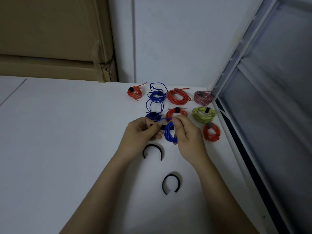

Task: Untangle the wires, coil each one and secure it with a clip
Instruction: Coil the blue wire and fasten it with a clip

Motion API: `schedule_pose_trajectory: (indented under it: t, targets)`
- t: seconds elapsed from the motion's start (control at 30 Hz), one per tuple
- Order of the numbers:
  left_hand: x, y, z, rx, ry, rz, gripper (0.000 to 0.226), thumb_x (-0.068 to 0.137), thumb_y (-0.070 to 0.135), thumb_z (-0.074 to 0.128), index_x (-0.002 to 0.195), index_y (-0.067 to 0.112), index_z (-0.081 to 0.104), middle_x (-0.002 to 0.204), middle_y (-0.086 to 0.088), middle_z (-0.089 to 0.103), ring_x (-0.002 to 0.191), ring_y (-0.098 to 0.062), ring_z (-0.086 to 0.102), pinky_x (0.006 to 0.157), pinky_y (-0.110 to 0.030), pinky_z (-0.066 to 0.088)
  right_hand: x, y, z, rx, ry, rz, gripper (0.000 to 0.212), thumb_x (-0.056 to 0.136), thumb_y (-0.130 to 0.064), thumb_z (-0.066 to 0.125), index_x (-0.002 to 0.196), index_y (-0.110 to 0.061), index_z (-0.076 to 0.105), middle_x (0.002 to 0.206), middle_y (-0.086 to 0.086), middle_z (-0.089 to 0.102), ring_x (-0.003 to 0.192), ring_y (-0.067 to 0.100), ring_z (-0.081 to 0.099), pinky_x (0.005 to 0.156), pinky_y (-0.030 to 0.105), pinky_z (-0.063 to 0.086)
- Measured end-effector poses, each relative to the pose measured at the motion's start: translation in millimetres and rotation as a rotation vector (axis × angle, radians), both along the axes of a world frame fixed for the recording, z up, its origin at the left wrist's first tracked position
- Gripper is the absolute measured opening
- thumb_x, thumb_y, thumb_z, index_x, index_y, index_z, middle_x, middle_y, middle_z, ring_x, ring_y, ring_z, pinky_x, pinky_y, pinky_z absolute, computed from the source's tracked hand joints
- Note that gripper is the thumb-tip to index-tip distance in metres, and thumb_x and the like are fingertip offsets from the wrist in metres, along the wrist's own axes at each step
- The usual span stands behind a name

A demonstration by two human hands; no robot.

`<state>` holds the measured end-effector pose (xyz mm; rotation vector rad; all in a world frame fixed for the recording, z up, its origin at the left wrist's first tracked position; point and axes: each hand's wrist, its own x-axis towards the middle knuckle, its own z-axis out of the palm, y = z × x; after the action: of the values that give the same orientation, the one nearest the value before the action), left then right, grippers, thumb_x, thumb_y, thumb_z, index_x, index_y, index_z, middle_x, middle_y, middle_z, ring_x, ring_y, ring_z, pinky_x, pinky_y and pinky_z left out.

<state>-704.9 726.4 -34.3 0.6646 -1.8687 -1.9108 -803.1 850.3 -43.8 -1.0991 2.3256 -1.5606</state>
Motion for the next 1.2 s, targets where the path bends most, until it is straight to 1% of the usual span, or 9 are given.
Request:
schedule_pose_trajectory:
  t: [0.1,0.17,0.27,0.43,0.53,0.7,0.83,1.0,1.2]
  targets:
    - [3,1,1,0.008,0.012,-0.025,0.017,0.092,0.014,0.060,0.083,0.001,0.059,0.084,-0.004,0.074,0.081,-0.014,0.070,0.073,-0.024,0.056,2,0,3,0.011,-0.053,0.078,0.021,0.101,-0.022,0.042,0.095,-0.035,0.058,0.060,-0.012,0.053,0.055,0.008,0.045,0.056,0.043,0.050]
    - [4,1,4,0.075,0.049,-0.043,0.016,0.094,0.011,0.057,0.087,-0.003,0.056,0.086,-0.002,0.075,0.080,-0.014,0.070,0.076,-0.027,0.058,7,0,6,-0.020,-0.128,0.106,0.024,0.102,-0.018,0.042,0.098,-0.035,0.058,0.062,-0.019,0.055,0.055,0.003,0.047,0.052,0.033,0.050]
    - [6,1,5,0.126,0.068,-0.045,0.013,0.095,0.007,0.054,0.091,-0.005,0.057,0.083,-0.005,0.074,0.076,-0.016,0.070,0.074,-0.027,0.058,14,0,10,-0.123,-0.280,0.086,0.024,0.102,-0.014,0.040,0.107,-0.017,0.063,0.071,-0.012,0.059,0.053,0.001,0.049,0.047,0.017,0.043]
    - [8,2,8,0.218,0.072,-0.071,0.014,0.095,0.011,0.054,0.089,0.004,0.065,0.081,-0.008,0.073,0.073,-0.016,0.069,0.069,-0.022,0.055,22,1,14,-0.235,-0.407,0.044,0.023,0.101,-0.013,0.041,0.104,-0.013,0.064,0.060,-0.005,0.054,0.046,0.003,0.045,0.039,0.015,0.037]
    - [8,2,11,0.281,0.062,-0.064,0.017,0.094,0.017,0.055,0.086,0.007,0.066,0.075,-0.009,0.073,0.068,-0.015,0.069,0.064,-0.020,0.055,22,3,15,-0.255,-0.385,0.072,0.021,0.100,-0.014,0.043,0.101,-0.015,0.064,0.060,0.006,0.048,0.044,0.011,0.039,0.038,0.017,0.032]
    - [7,1,10,0.287,0.052,-0.080,0.029,0.084,0.033,0.058,0.086,0.005,0.066,0.077,-0.013,0.072,0.071,-0.020,0.069,0.071,-0.026,0.058,21,7,16,-0.191,-0.275,0.144,0.021,0.099,-0.012,0.046,0.096,-0.024,0.063,0.056,-0.008,0.051,0.046,0.006,0.041,0.040,0.019,0.034]
    - [8,0,8,0.340,0.053,-0.115,0.040,0.079,0.035,0.060,0.096,0.000,0.067,0.090,-0.019,0.071,0.085,-0.027,0.070,0.082,-0.032,0.057,21,8,18,-0.121,-0.151,0.165,0.019,0.098,-0.011,0.050,0.095,-0.025,0.062,0.064,-0.017,0.057,0.056,0.003,0.049,0.052,0.010,0.037]
    - [11,1,8,0.429,0.032,-0.165,0.049,0.076,0.030,0.064,0.112,-0.003,0.064,0.106,-0.021,0.070,0.099,-0.029,0.068,0.091,-0.038,0.055,22,6,17,-0.167,-0.203,0.110,0.013,0.097,-0.014,0.052,0.091,-0.023,0.059,0.069,-0.014,0.059,0.059,0.001,0.054,0.051,0.009,0.039]
    - [9,2,7,0.583,0.050,-0.131,0.028,0.082,0.009,0.062,0.108,0.000,0.066,0.097,-0.014,0.072,0.083,-0.020,0.071,0.077,-0.028,0.059,28,1,10,-0.203,-0.257,0.050,0.016,0.098,-0.010,0.049,0.091,-0.023,0.056,0.075,-0.005,0.059,0.061,-0.001,0.055,0.052,0.011,0.041]
